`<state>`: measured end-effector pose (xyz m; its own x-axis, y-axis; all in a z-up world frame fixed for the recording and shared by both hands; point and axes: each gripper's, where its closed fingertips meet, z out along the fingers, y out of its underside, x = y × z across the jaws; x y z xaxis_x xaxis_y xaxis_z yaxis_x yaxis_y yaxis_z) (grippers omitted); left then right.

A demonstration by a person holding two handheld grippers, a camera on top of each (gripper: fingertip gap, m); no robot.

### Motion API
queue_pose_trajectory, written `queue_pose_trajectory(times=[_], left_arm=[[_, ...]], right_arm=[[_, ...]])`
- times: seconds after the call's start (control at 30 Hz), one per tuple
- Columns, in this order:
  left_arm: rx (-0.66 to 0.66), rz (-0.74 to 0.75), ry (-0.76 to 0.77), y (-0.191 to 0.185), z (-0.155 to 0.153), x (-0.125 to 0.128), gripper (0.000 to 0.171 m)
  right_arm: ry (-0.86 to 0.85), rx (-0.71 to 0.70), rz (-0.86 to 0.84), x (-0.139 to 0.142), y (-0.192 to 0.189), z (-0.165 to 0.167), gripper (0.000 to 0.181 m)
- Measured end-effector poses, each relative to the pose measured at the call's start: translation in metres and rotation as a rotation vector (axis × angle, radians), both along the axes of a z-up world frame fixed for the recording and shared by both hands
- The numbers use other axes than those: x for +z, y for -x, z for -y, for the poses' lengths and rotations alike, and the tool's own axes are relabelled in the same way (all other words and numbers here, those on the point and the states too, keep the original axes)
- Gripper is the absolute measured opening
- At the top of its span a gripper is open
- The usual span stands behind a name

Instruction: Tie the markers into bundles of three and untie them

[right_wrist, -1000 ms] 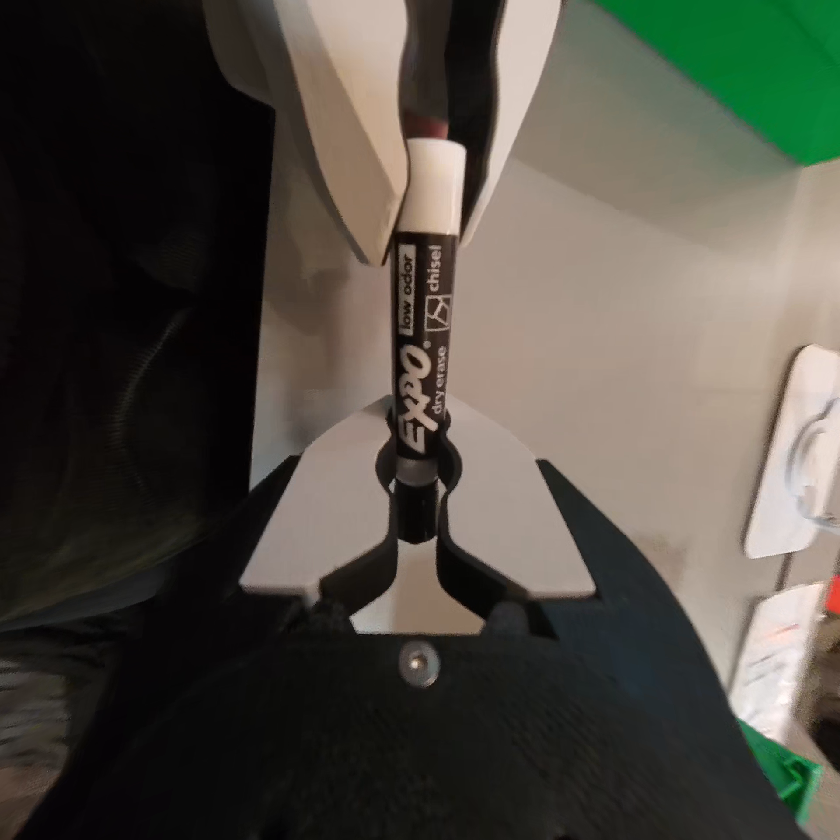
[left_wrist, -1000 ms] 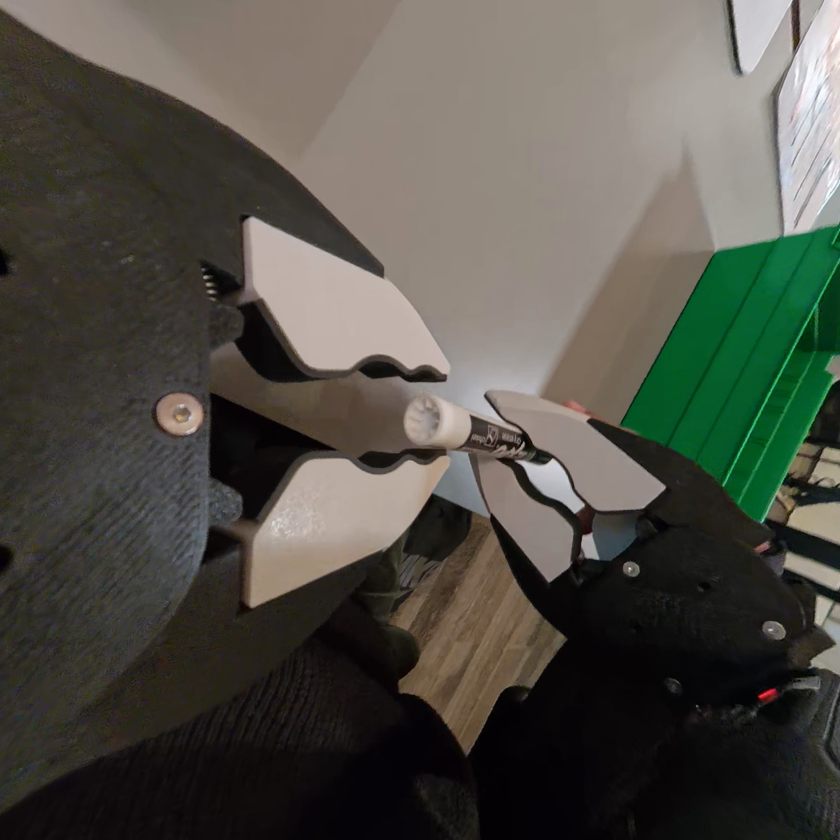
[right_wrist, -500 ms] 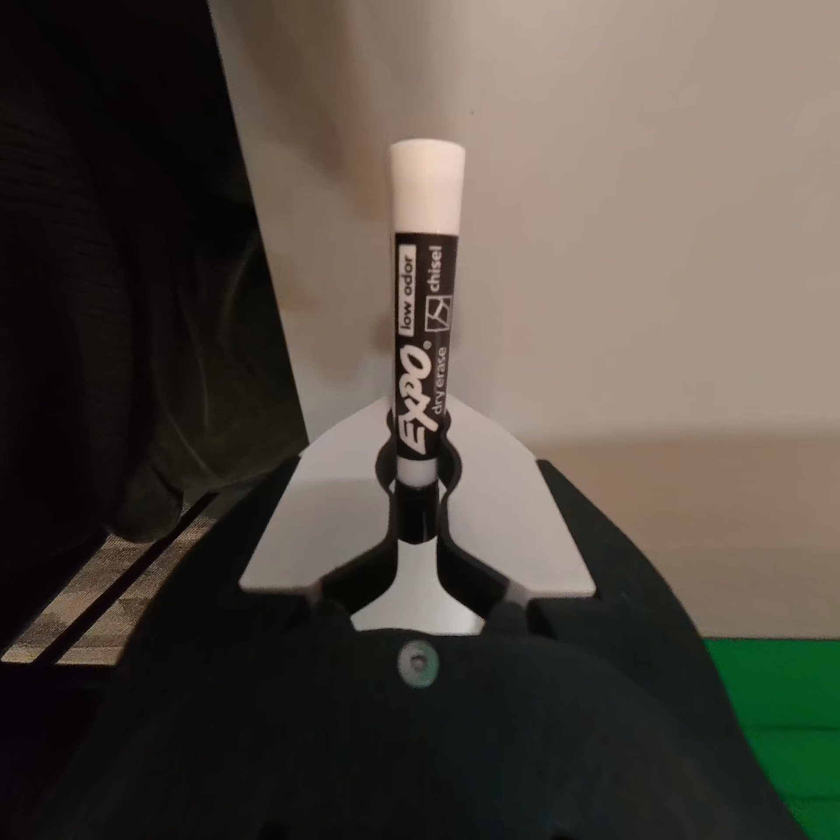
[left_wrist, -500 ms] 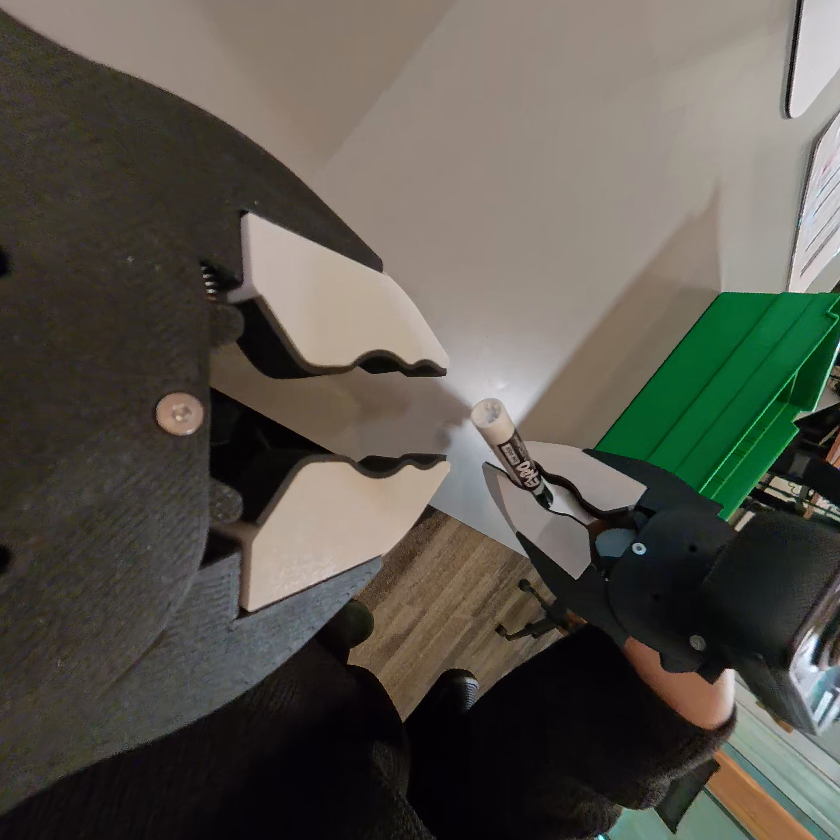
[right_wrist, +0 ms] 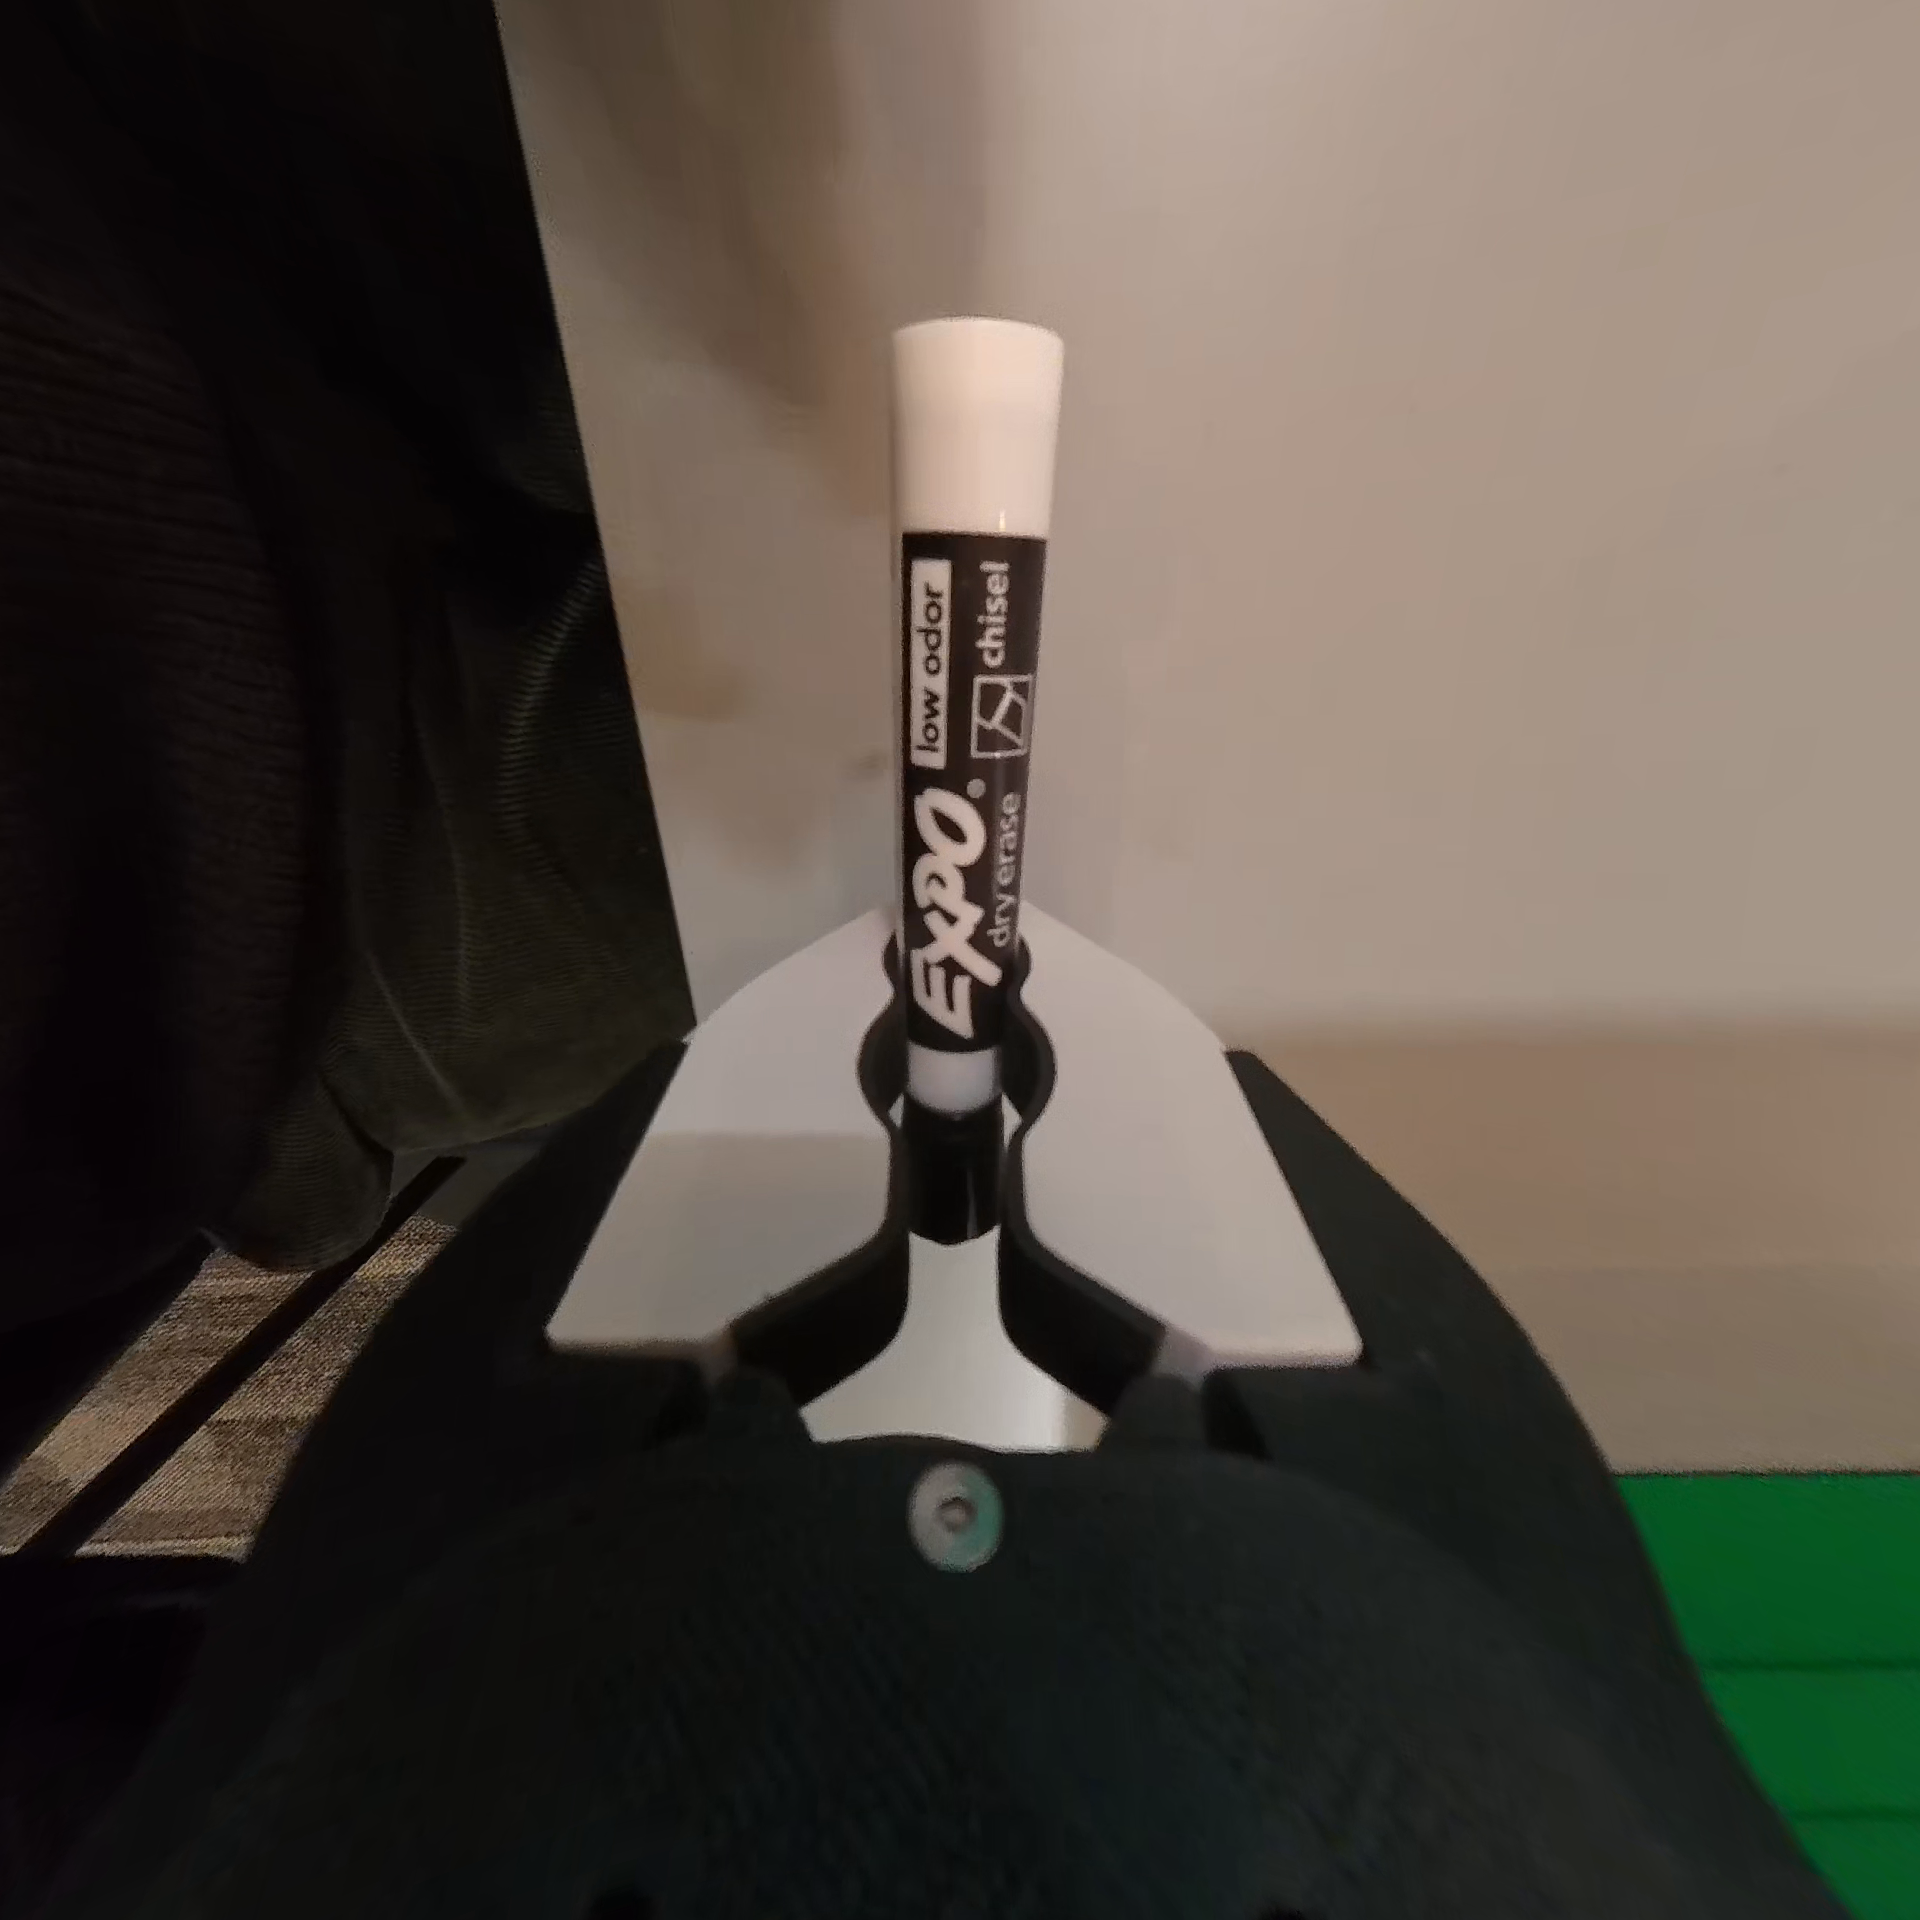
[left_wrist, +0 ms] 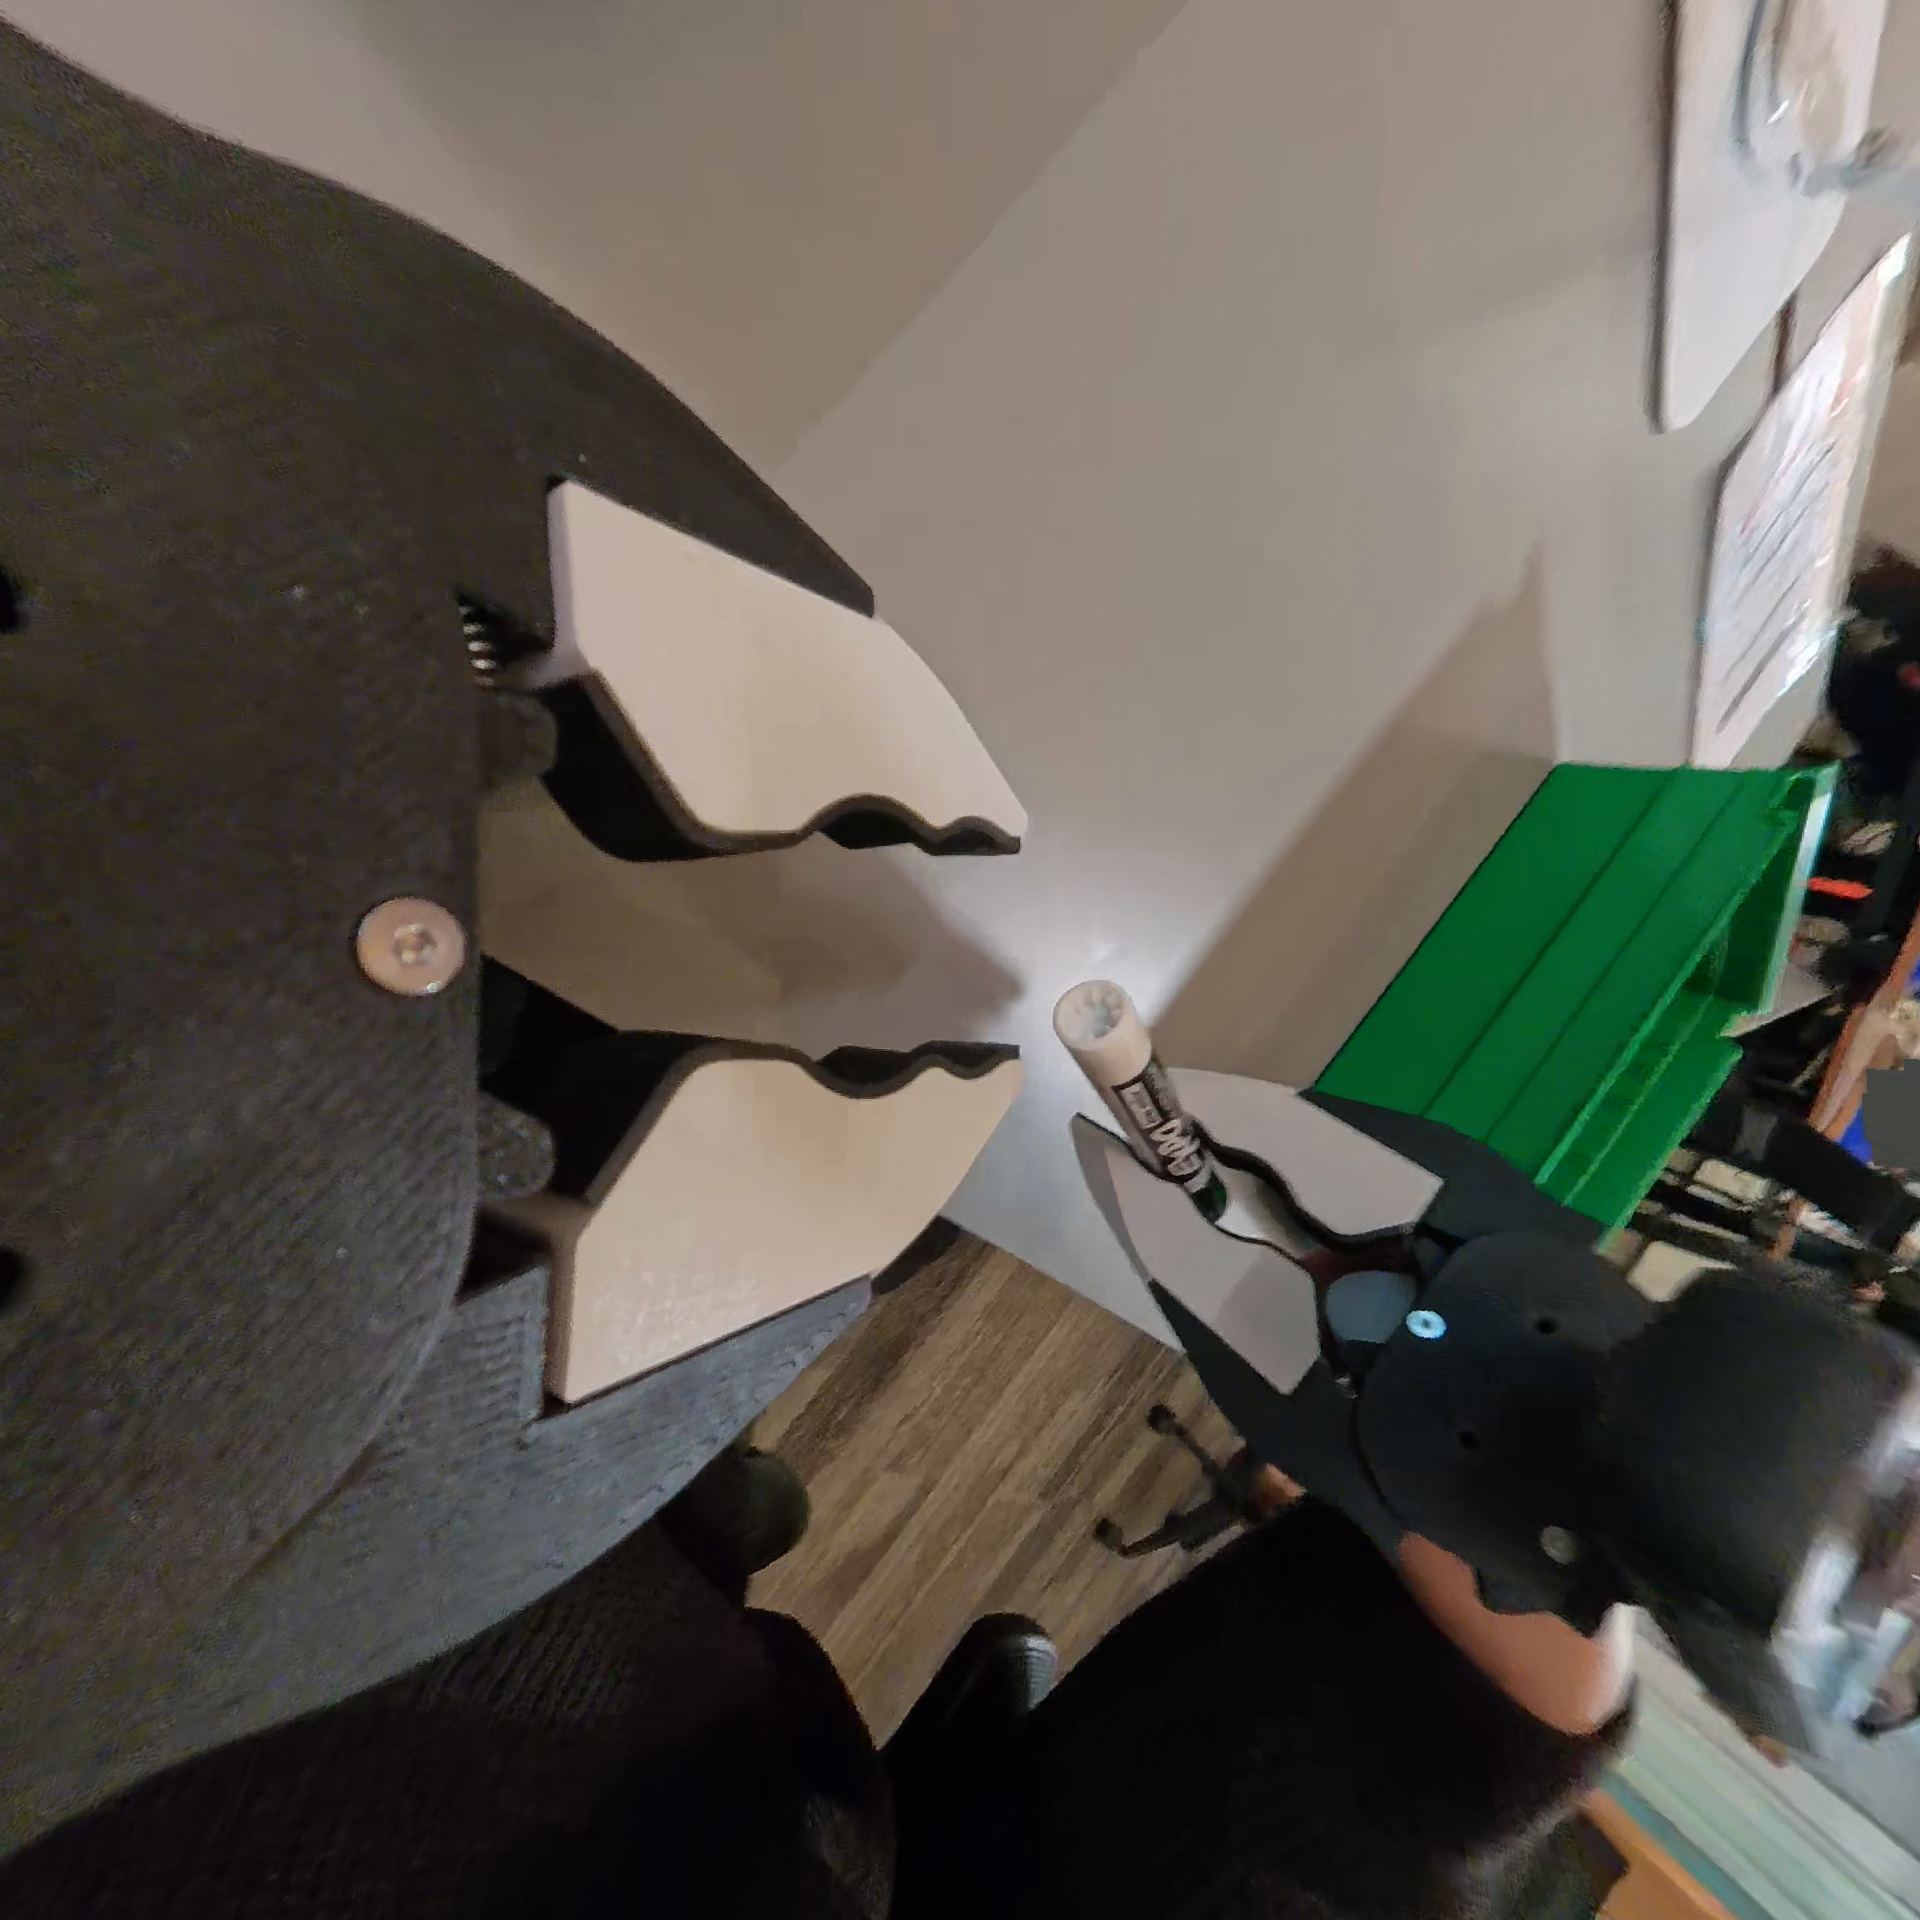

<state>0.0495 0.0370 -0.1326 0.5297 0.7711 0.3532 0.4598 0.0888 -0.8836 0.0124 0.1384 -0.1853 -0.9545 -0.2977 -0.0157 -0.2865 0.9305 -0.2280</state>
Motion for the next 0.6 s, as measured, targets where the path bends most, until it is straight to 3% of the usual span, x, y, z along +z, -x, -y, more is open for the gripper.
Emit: queue_pose_trajectory(times=[0.13,0.2,0.37,0.43,0.5,0.6], left_arm=[[0.117,-0.123,-0.03,0.007,0.03,0.031,0.035],[0.207,-0.18,0.038,0.011,0.059,0.046,0.035],[0.577,-0.215,0.39,0.035,0.187,0.082,0.036],[0.663,-0.18,0.524,0.051,0.236,0.089,0.035],[0.652,-0.079,0.621,0.077,0.272,0.076,0.03],[0.543,0.212,0.684,0.114,0.307,0.025,0.033]], right_arm=[[0.004,0.003,-0.001,-0.001,0.001,-0.001,0.013],[0.013,0.006,-0.007,0.0,0.002,-0.002,0.013],[0.06,-0.003,-0.011,0.009,0.006,-0.002,0.014],[0.058,-0.004,-0.019,0.01,0.007,-0.005,0.013],[0.05,-0.002,-0.038,0.01,0.008,-0.008,0.014],[0.055,0.002,-0.057,0.014,0.007,-0.01,0.014]])
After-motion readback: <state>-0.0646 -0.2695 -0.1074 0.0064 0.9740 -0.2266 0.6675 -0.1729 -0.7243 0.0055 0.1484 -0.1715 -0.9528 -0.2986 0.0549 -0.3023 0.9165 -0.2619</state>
